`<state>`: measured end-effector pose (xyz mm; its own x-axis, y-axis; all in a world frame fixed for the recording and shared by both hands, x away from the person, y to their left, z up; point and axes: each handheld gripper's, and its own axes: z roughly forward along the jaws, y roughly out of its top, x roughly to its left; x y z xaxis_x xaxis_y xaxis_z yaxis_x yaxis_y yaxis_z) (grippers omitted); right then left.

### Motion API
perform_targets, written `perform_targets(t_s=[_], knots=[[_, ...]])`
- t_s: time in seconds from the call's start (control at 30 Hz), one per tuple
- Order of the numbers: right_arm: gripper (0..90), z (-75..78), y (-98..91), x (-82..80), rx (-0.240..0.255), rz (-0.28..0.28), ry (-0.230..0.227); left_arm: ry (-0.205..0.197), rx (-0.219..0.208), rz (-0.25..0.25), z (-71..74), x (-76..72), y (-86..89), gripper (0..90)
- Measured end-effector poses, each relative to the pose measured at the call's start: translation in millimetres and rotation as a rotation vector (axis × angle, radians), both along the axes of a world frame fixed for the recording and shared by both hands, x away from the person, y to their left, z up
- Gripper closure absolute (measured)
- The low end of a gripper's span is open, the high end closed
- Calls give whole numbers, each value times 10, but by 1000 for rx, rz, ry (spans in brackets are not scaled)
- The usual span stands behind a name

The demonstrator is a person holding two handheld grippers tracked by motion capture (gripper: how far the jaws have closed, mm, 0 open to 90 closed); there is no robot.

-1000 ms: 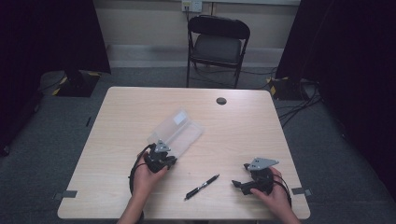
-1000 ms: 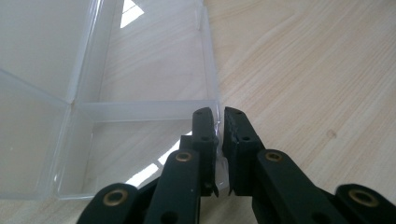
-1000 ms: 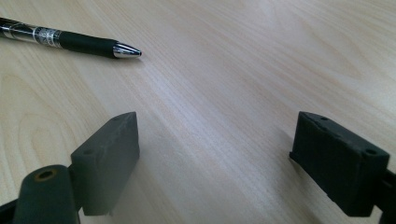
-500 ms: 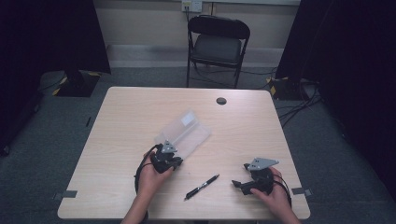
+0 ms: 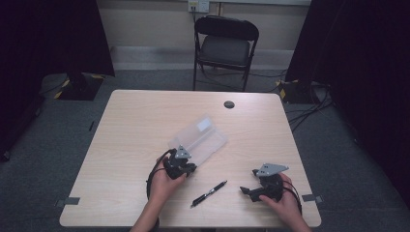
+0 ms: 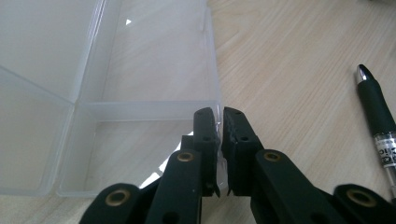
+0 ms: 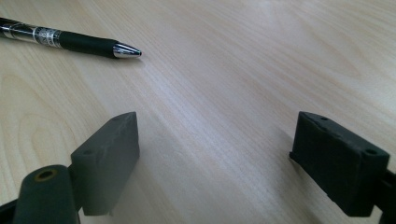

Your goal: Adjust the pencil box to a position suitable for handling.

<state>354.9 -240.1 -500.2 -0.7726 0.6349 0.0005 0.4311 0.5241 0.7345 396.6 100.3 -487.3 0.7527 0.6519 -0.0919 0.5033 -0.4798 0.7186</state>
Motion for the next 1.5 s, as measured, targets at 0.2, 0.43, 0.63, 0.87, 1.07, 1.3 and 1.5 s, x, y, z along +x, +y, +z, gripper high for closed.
perform_targets(t_s=[0.2,0.43,0.63,0.87,1.07,1.3,1.5], knots=[[141,0,0,0,0,0,0,6,-9,4,-1,-5,34,809],[140,0,0,0,0,-1,0,-13,-26,8,57,-30,78,731],[141,0,0,0,0,-1,0,-26,-43,10,124,-88,112,658],[140,1,-1,2,1,1,1,-26,-97,2,171,-222,110,569],[140,3,-2,8,0,3,1,-35,-124,-26,189,-368,58,440],[141,2,-1,8,0,3,0,-37,-128,-59,158,-455,1,399],[140,2,-1,8,0,3,0,-28,-126,-86,141,-502,-69,366]])
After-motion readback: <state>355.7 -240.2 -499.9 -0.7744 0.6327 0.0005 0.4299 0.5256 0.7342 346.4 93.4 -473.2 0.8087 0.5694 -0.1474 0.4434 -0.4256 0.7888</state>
